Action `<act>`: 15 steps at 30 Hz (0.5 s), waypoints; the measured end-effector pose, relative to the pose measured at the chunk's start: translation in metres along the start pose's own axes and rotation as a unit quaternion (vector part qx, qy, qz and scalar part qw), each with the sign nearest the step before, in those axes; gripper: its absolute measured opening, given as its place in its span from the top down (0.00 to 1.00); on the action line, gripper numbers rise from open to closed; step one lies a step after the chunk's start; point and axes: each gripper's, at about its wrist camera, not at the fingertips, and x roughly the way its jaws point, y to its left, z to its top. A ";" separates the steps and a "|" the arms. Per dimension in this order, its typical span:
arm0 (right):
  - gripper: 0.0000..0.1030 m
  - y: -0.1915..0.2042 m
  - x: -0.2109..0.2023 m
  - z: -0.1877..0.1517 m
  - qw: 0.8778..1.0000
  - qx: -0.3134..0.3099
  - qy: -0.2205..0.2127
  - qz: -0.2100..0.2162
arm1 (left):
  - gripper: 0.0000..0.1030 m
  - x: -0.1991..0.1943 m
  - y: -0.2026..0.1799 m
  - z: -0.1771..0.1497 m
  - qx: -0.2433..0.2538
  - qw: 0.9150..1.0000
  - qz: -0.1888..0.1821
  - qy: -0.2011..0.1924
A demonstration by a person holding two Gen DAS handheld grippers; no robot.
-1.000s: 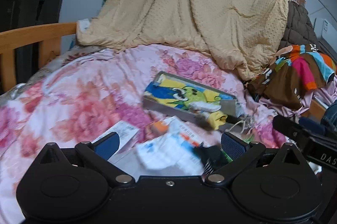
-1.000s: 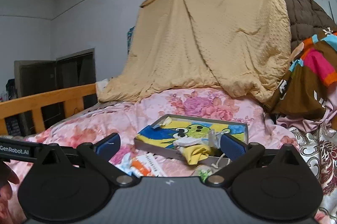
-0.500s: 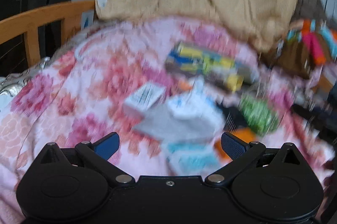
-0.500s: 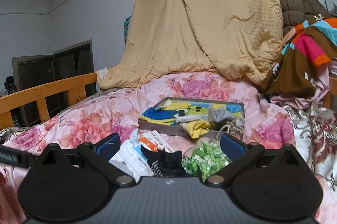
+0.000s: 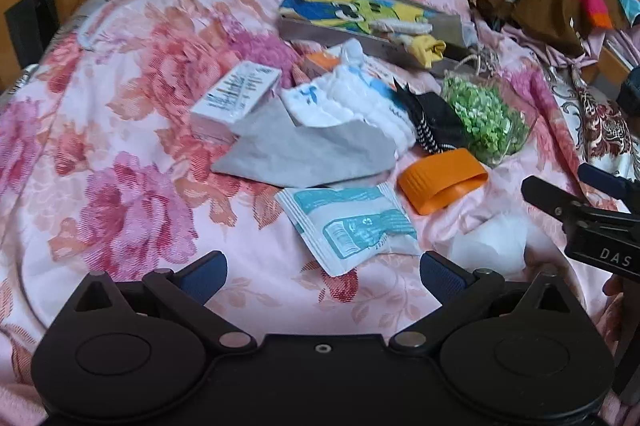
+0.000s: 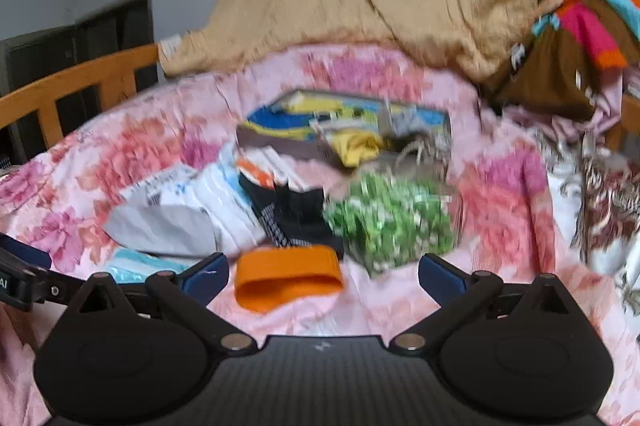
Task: Organize soft objects
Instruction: 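Move both open tools back over the pile of items, then grasp the blue-and-white wipes packet with the left tool while the right tool approaches the white sock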
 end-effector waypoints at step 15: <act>0.00 0.013 0.035 -0.011 0.990 -0.039 0.132 0.036 | 0.01 0.018 0.015 0.008 -0.064 0.997 -0.026 0.018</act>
